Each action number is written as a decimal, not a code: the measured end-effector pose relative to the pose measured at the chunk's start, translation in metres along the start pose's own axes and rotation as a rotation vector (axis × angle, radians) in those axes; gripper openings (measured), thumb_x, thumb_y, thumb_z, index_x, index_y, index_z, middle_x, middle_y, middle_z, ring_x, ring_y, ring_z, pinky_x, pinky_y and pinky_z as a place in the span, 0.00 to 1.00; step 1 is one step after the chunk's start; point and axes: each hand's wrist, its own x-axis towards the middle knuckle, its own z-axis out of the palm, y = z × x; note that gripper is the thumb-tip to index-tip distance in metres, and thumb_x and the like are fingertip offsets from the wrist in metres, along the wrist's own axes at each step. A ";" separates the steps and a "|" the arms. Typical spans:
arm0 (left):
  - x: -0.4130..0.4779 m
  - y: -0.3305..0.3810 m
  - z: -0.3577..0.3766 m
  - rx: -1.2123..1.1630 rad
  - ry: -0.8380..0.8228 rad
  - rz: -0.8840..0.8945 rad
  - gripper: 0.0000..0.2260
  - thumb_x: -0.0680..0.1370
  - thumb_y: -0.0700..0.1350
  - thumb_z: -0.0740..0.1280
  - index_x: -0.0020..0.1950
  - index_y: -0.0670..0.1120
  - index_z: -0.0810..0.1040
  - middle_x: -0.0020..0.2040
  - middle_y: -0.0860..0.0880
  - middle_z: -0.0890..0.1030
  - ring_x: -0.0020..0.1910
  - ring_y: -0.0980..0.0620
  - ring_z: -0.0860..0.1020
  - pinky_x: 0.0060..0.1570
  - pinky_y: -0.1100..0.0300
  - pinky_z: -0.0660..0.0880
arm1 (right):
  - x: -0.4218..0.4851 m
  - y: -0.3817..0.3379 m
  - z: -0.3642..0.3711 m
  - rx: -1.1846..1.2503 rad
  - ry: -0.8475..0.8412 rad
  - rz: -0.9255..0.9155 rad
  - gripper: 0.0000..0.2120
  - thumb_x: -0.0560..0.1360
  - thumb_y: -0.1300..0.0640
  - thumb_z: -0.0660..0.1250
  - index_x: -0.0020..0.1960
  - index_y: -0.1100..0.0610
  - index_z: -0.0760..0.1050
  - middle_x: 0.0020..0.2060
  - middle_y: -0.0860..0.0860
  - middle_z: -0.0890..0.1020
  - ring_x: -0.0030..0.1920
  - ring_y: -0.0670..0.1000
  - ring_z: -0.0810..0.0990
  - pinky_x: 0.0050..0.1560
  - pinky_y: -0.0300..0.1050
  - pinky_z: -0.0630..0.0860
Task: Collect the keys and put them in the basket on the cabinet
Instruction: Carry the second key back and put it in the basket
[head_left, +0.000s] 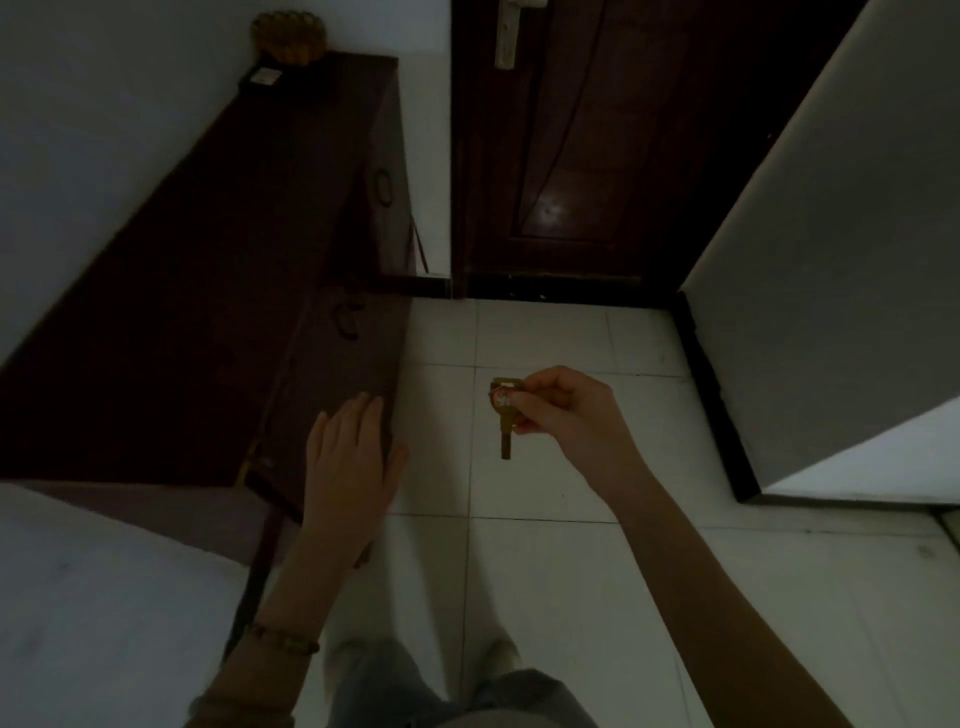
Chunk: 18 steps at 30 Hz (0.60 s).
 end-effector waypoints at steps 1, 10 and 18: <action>0.002 0.012 0.002 -0.004 -0.009 0.009 0.24 0.76 0.53 0.57 0.64 0.37 0.71 0.62 0.37 0.75 0.60 0.39 0.73 0.64 0.42 0.64 | 0.001 0.001 -0.011 -0.003 0.005 -0.001 0.03 0.70 0.67 0.69 0.42 0.63 0.76 0.37 0.58 0.83 0.34 0.48 0.82 0.37 0.39 0.81; 0.061 0.082 0.014 -0.018 -0.079 0.094 0.37 0.77 0.63 0.40 0.65 0.35 0.70 0.64 0.35 0.74 0.63 0.38 0.72 0.67 0.43 0.60 | 0.048 0.004 -0.075 0.038 0.074 -0.016 0.04 0.71 0.67 0.68 0.40 0.59 0.76 0.33 0.50 0.84 0.33 0.46 0.82 0.37 0.39 0.81; 0.164 0.098 0.046 -0.053 -0.077 0.094 0.39 0.77 0.64 0.38 0.64 0.35 0.70 0.63 0.35 0.73 0.63 0.37 0.72 0.67 0.41 0.60 | 0.157 -0.006 -0.106 0.007 0.079 -0.032 0.05 0.71 0.67 0.67 0.40 0.58 0.76 0.36 0.54 0.83 0.33 0.47 0.82 0.39 0.41 0.81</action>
